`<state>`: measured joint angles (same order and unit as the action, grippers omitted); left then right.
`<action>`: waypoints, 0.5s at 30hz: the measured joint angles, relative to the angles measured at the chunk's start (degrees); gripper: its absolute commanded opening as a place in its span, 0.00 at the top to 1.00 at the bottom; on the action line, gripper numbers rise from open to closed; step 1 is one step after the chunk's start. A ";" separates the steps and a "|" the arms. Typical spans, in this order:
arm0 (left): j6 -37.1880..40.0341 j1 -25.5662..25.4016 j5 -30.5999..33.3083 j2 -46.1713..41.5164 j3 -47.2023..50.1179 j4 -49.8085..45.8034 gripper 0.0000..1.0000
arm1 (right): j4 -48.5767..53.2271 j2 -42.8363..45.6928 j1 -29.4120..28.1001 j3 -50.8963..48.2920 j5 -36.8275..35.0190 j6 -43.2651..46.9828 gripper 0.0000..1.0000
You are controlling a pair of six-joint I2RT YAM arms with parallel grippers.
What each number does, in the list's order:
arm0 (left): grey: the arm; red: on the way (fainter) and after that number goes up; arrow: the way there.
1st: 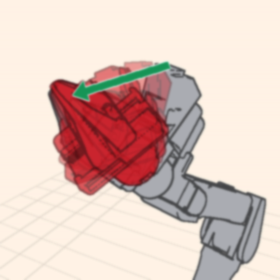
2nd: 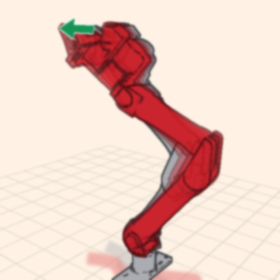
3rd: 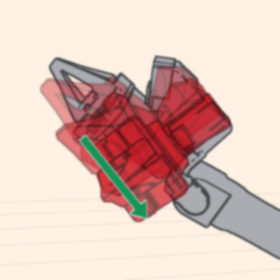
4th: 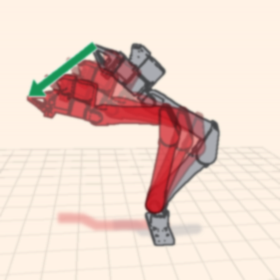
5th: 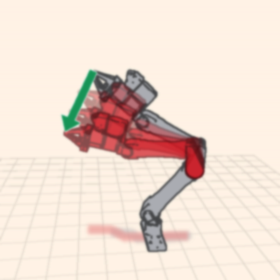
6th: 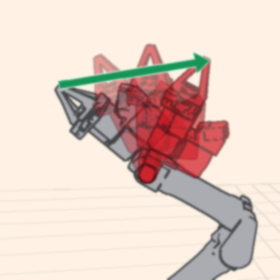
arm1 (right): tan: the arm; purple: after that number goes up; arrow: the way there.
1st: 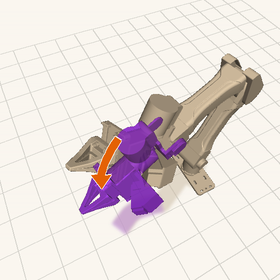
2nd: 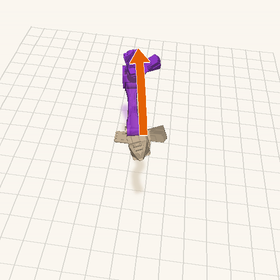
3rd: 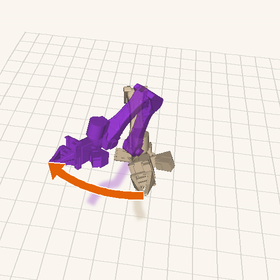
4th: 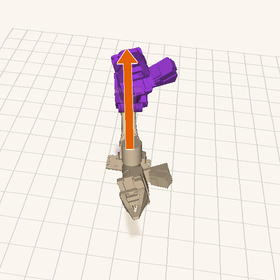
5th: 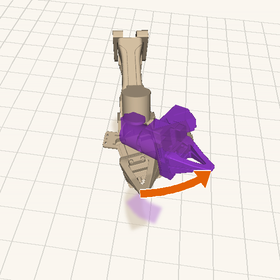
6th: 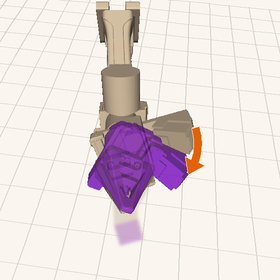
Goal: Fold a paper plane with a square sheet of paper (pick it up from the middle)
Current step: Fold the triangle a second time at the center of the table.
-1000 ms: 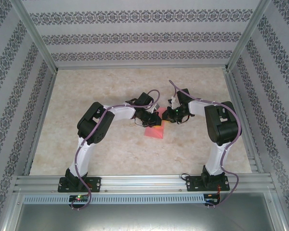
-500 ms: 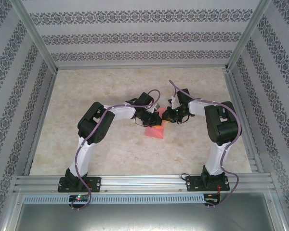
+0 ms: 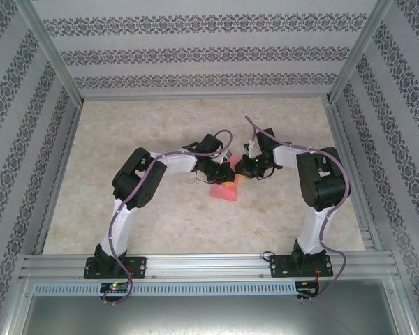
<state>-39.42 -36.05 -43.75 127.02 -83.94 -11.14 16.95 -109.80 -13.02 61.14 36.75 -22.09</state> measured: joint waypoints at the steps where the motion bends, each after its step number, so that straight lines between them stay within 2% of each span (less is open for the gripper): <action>1: 0.00 0.02 -0.07 0.02 0.00 0.04 0.88 | 0.00 0.00 0.00 0.00 -0.02 0.00 0.88; 15: 0.00 0.04 -0.87 0.24 0.00 0.61 0.84 | 0.00 -0.02 0.02 0.00 -0.04 -0.02 0.88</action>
<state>-39.42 -36.01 -44.62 127.26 -83.94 -10.52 16.95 -109.82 -12.99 61.14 36.71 -22.11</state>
